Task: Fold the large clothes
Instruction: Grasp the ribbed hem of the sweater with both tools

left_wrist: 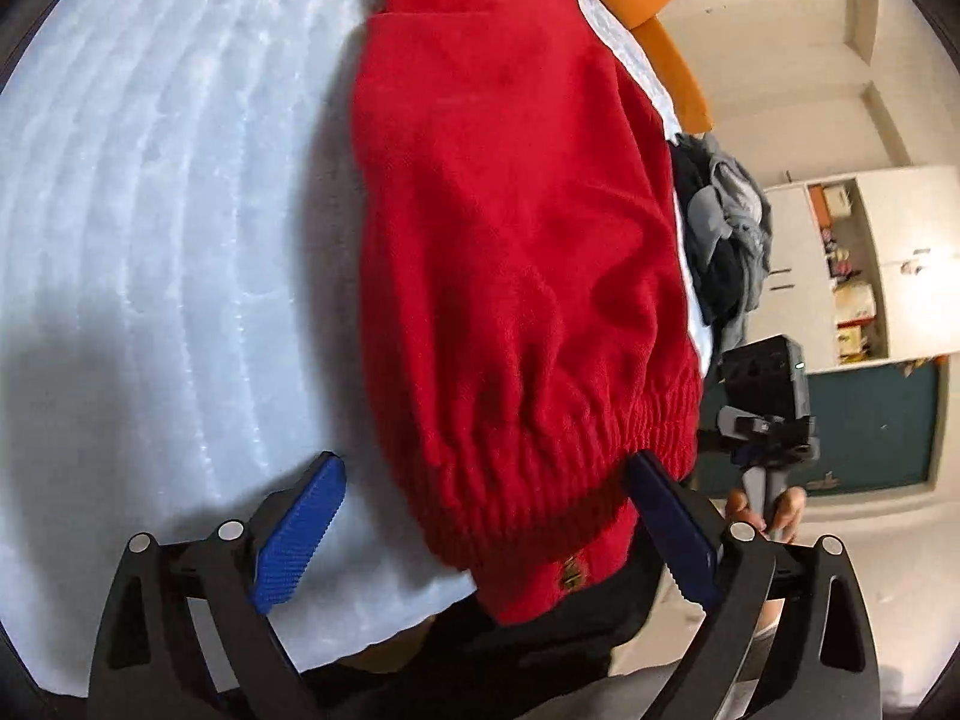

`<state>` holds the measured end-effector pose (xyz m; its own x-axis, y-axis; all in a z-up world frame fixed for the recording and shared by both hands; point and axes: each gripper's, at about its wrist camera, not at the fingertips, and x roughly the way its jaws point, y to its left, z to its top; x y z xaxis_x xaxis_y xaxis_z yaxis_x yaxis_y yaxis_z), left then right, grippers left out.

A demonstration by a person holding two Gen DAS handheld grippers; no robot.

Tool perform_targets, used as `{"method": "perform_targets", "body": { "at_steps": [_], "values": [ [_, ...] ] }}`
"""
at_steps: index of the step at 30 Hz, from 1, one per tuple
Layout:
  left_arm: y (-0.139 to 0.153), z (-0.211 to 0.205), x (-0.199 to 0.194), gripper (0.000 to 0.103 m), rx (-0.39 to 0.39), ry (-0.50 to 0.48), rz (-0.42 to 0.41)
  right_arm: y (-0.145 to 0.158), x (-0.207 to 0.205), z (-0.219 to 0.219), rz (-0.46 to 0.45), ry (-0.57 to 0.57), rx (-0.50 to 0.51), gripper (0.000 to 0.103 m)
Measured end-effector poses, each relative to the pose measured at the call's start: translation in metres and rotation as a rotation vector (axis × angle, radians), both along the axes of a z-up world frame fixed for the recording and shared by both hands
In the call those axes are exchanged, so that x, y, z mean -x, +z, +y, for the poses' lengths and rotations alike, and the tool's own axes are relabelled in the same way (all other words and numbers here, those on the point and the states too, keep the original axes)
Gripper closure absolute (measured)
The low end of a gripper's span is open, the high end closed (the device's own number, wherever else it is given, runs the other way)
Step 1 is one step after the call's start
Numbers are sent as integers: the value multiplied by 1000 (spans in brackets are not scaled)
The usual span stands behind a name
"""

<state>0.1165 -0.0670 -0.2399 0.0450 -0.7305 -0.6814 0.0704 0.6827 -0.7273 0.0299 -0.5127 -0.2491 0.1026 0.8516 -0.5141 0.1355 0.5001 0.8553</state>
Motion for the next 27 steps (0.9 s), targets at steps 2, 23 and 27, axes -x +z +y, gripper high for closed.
{"method": "perform_targets", "body": {
  "at_steps": [2,23,27],
  "values": [
    [-3,0,1,7,11,5,16,-4,2,-6,29,-28,-9,16],
    [-1,-4,-12,49,227,26,224,4,-7,9,118,-99,-229,62],
    [28,-3,-33,49,249,6,224,45,-30,4,7,-117,-187,63]
  ]
}}
